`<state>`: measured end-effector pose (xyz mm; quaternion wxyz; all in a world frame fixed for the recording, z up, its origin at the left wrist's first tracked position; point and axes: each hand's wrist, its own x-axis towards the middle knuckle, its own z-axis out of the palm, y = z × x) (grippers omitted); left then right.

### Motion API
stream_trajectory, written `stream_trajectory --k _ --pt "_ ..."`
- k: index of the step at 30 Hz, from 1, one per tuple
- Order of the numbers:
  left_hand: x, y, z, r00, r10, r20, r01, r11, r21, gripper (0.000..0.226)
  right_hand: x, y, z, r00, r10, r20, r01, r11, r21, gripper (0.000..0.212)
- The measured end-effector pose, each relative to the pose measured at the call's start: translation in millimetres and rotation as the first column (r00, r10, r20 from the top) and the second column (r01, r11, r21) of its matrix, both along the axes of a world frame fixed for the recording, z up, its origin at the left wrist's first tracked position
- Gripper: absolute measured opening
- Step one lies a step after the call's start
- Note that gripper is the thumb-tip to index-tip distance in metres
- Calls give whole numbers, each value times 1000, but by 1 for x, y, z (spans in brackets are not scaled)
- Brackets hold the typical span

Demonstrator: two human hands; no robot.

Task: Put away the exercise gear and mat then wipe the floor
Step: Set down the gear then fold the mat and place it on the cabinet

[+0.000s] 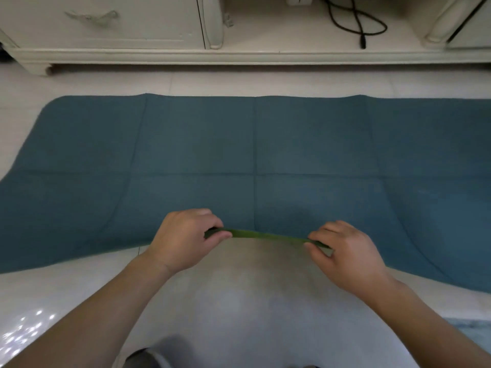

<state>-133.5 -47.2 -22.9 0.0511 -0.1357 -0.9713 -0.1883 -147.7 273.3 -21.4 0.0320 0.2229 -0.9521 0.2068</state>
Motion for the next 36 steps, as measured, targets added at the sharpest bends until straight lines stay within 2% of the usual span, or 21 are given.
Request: stream_trajectory --k 9,13,19,22,27,36 --pt "-47 -3 40 997 -33 -76 31 999 -24 41 -43 -1 37 1000 -1 -30 1 1000 -4 29" --pt "-73 -10 58 994 -58 -93 52 997 -65 36 -67 -7 56 999 -15 -46 15 1000 -4 19" --pt "-112 -16 88 994 -81 -78 75 994 -76 39 -103 -18 82 991 -52 -123 53 999 0 17" --pt "-133 -19 102 996 -86 -37 81 991 -102 37 -121 -23 93 988 -74 -133 76 997 12 9" --pt "-168 -26 118 993 -114 -3 113 985 -132 38 -153 -33 108 983 -102 -152 109 993 35 10" --pt "-230 -37 137 988 -155 16 156 981 -116 35 -210 -49 136 981 -167 -103 179 976 126 16"
